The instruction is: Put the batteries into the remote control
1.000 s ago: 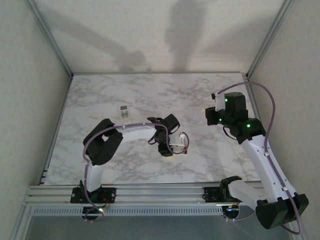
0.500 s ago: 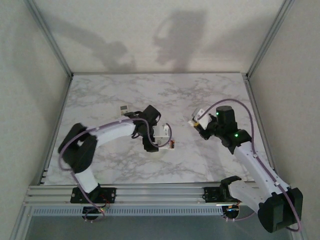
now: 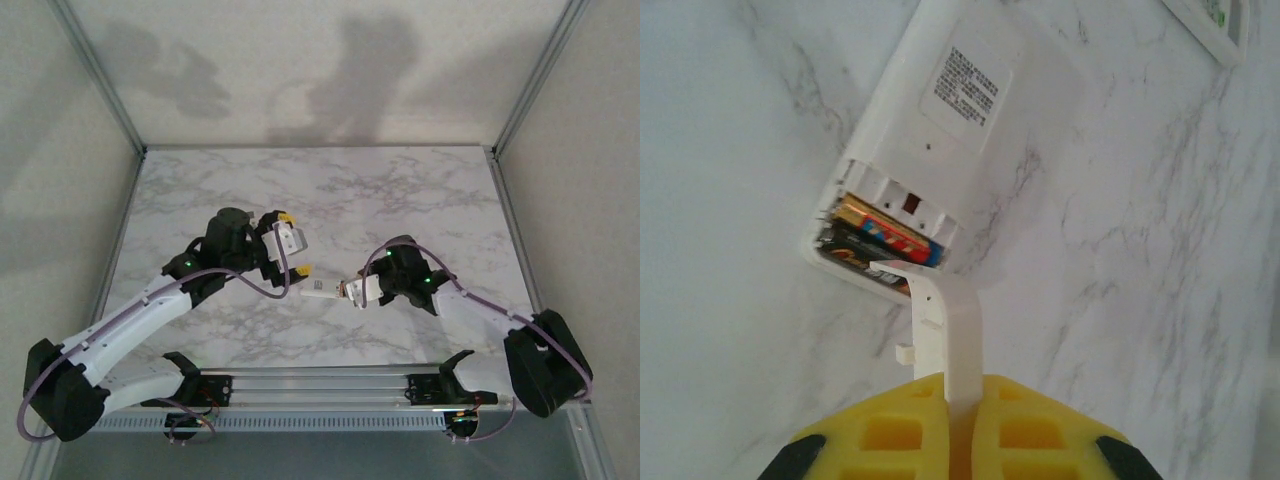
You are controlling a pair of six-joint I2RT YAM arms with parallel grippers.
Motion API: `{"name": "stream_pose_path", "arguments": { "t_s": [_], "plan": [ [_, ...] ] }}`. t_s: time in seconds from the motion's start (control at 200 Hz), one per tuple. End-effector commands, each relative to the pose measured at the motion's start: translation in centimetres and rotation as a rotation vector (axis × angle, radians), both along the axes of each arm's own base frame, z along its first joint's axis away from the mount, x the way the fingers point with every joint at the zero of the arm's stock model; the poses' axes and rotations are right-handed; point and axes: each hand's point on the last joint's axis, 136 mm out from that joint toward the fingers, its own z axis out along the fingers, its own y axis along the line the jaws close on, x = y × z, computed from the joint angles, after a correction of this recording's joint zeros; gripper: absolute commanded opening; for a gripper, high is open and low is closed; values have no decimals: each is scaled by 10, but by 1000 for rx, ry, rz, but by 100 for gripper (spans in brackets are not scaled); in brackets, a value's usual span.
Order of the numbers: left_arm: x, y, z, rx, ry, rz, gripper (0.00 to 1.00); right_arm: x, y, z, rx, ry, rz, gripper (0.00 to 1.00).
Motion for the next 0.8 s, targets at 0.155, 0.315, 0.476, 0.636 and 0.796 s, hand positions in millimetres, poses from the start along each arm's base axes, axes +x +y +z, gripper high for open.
{"name": "stream_pose_path", "arguments": {
  "t_s": [0.155,0.315,0.476,0.636,0.796],
  "plan": [
    [4,-3,-1,-22,12,8,99,25,33,-8,-32,-174,55,0],
    [4,-3,-3,-17,17,7,99,6,32,-23,-44,-129,79,17],
    [5,-4,-3,-18,17,4,100,-21,20,-21,-54,-81,122,29],
    [5,-6,-4,-13,26,-3,100,-53,5,-23,-75,-5,175,44],
    [5,-6,-4,-15,28,-7,100,-66,-3,-15,-63,35,155,52]
  ]
}}
